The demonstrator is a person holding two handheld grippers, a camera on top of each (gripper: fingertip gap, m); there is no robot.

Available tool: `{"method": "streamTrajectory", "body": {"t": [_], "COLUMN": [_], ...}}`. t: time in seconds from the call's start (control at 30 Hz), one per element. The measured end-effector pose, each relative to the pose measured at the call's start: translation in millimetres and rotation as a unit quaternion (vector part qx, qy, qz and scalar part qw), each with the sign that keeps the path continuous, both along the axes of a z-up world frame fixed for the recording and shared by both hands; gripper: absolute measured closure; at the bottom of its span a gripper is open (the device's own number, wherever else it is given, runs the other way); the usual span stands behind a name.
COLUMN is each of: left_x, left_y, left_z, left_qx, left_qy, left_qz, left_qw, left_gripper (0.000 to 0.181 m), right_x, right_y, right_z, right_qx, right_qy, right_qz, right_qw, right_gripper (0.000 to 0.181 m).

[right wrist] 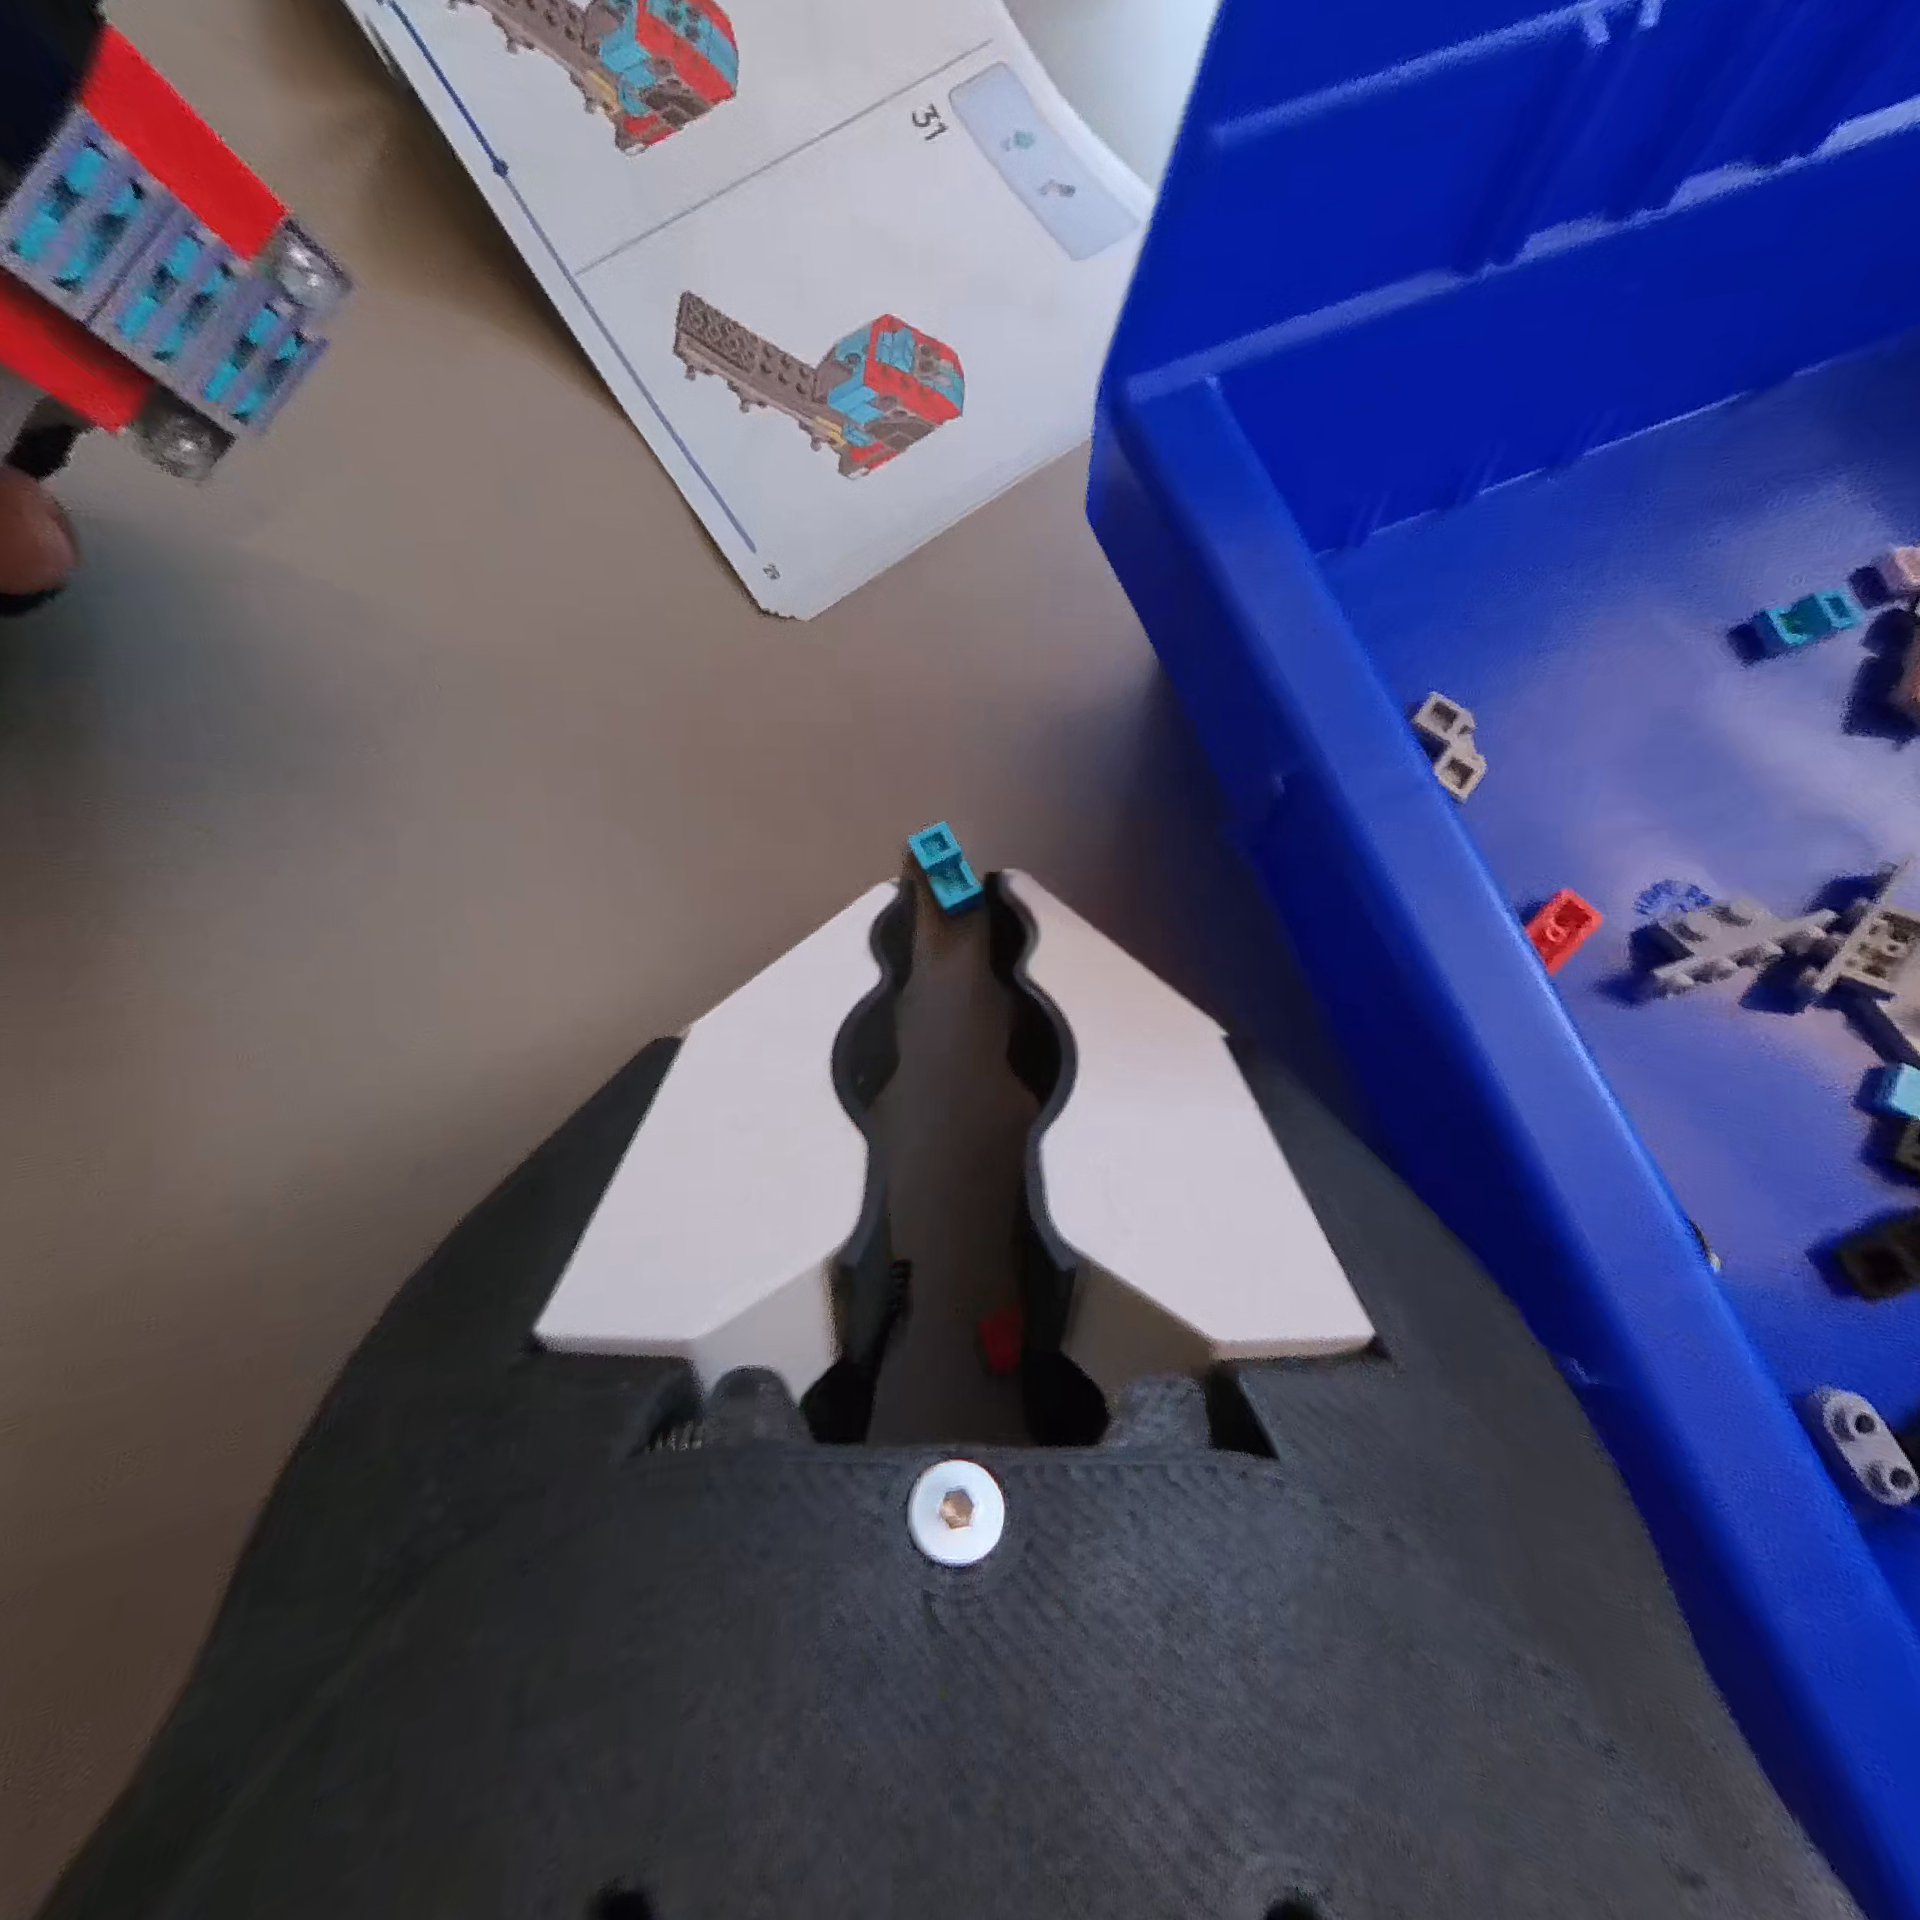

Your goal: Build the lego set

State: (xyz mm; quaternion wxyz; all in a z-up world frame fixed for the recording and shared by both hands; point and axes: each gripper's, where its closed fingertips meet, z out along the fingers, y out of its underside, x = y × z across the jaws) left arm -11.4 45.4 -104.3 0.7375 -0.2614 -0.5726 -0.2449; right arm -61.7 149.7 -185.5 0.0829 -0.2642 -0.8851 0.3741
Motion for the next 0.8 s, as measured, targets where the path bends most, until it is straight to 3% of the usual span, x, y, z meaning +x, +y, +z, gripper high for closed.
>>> {"method": "streamTrajectory", "body": {"t": [0.17,0.5,0.8], "left_x": [0,1,2], "left_y": [-1,-2,-3], "left_z": [1,1,2], "left_qx": [0.0,-0.002,-0.004], "left_qy": [0.002,0.004,0.008], "left_qz": [-0.001,-0.003,-0.001], "left_qw": [1.0,1.0,1.0], "left_gripper": [0.165,0.165,0.165], "right_x": [6,75,73], "right_y": [-6,-16,-7], "right_z": [5,60,50], "right_qx": [0.009,-0.02,-0.041], "right_qy": [0.009,0.013,-0.003], "right_qz": [0.013,0.079,0.051], "right_qw": [1.0,0.997,0.998], "right_gripper": [0.173,0.172,0.17]}}
